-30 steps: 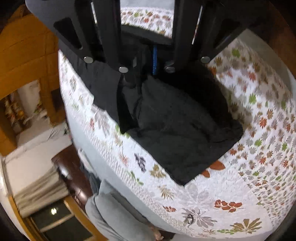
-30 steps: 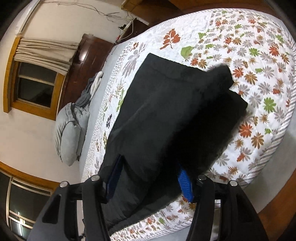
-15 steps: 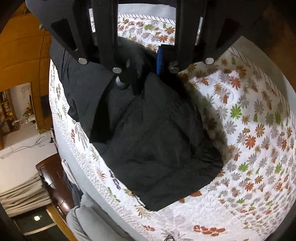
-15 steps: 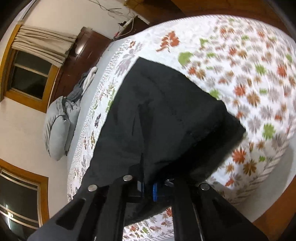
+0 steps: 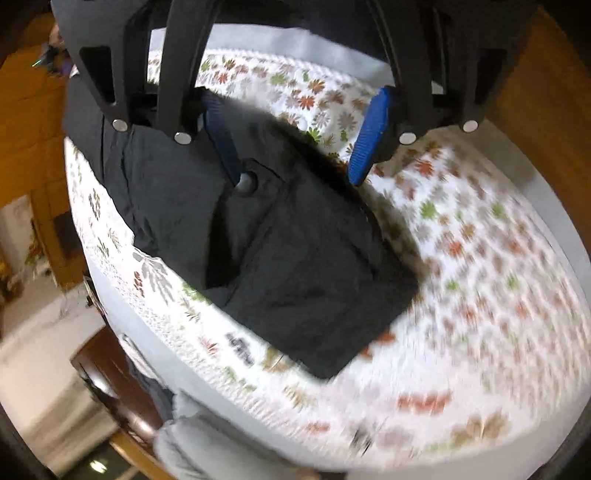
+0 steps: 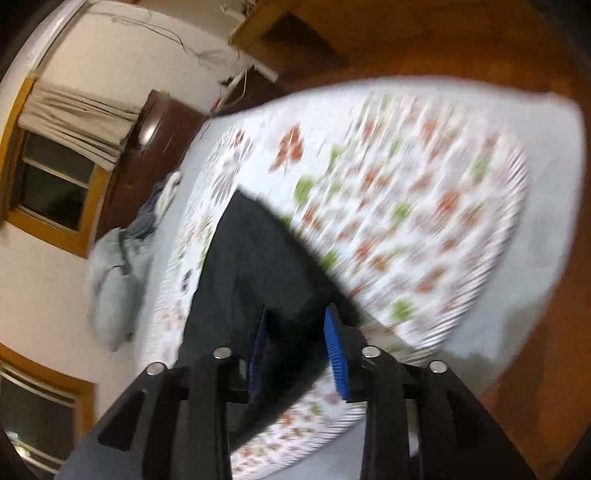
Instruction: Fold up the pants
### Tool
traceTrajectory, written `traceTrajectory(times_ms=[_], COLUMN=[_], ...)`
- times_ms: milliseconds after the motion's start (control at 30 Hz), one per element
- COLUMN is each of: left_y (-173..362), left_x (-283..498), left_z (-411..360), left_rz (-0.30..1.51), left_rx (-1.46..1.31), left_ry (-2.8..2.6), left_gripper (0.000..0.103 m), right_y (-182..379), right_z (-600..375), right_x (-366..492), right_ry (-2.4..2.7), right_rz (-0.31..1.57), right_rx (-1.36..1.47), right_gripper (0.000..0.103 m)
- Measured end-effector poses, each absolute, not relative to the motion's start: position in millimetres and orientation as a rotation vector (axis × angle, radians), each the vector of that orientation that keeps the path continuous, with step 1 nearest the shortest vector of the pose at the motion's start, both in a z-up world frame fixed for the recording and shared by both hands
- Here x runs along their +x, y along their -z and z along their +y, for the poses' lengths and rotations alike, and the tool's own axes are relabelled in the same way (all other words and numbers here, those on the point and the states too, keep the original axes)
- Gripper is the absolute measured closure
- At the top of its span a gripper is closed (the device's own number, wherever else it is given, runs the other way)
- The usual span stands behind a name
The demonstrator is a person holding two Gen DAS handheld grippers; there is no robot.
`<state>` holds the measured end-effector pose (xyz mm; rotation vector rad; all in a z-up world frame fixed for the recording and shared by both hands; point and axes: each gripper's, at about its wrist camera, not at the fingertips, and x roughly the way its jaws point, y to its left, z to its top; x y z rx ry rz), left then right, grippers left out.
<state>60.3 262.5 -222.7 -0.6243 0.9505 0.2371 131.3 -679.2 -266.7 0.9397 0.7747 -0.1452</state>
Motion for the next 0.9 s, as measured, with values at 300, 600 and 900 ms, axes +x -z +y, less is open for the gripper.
traceTrajectory(times_ms=[300, 600, 900], left_y=[181, 258, 208], left_x=[92, 110, 116], left_z=[237, 269, 265], left_rz=[0.846, 1.115, 0.929], left_rx=[-0.379, -0.515, -0.440], left_ry=[-0.148, -0.159, -0.150], left_gripper=[0.017, 0.049, 0.020], right_y=[247, 297, 236], right_z=[-643, -653, -640], right_x=[172, 164, 239], right_ry=[-0.004, 0.029, -0.049], right_rz=[0.821, 0.991, 0.921], right_rx=[0.829, 0.858, 0.785], right_gripper=[0.070, 0.101, 0.050])
